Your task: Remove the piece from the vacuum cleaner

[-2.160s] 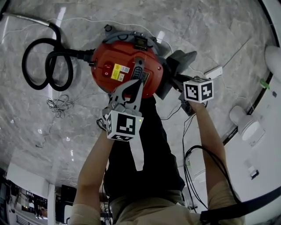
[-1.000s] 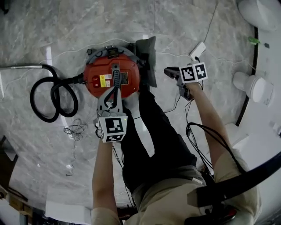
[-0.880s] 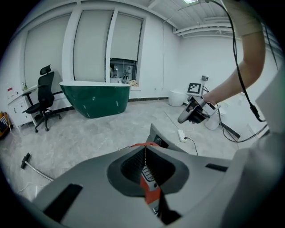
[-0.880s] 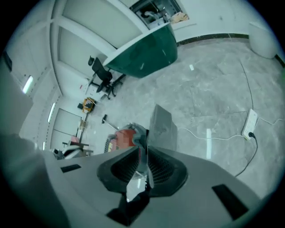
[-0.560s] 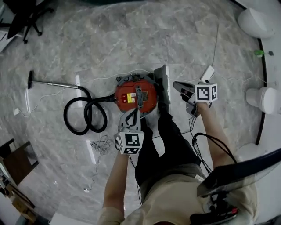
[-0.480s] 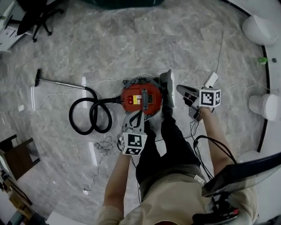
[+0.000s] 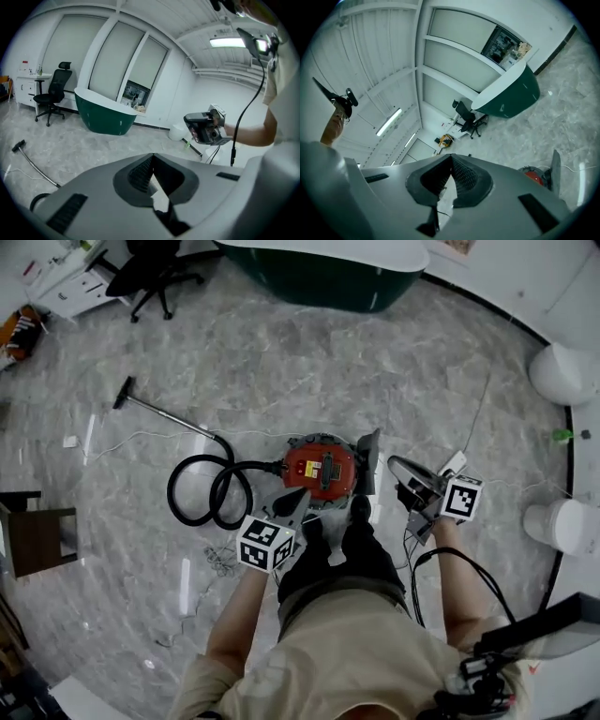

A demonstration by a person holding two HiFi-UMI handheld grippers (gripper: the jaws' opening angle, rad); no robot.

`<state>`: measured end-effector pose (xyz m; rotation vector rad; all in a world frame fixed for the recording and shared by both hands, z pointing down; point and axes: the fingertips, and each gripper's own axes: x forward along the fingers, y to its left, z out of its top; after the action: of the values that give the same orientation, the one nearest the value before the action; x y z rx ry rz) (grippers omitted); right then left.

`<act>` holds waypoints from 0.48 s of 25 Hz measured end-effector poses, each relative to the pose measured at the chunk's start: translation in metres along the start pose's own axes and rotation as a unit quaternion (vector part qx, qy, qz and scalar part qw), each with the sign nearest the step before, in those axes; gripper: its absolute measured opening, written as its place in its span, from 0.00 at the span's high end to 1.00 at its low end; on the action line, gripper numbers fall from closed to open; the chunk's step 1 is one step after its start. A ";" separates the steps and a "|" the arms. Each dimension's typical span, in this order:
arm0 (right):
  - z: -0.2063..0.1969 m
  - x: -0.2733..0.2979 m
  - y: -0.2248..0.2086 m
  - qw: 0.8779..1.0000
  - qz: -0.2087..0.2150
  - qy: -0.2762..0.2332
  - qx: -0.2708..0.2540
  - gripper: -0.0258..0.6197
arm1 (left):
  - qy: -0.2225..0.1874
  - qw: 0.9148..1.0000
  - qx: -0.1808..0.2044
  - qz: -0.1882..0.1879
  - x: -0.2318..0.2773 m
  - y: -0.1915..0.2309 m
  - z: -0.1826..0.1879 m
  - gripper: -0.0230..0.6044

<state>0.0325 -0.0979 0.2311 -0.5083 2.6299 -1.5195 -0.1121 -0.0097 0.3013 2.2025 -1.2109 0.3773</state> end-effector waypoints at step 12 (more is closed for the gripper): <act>-0.032 -0.028 0.105 0.998 0.059 -0.021 -0.026 0.96 | -0.034 0.997 0.008 -0.071 -0.048 -0.055 0.039 0.96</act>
<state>0.0261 -0.0144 0.1552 -0.3762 2.6231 -1.3956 -0.0935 0.0206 0.2266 2.3153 -1.0804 0.2570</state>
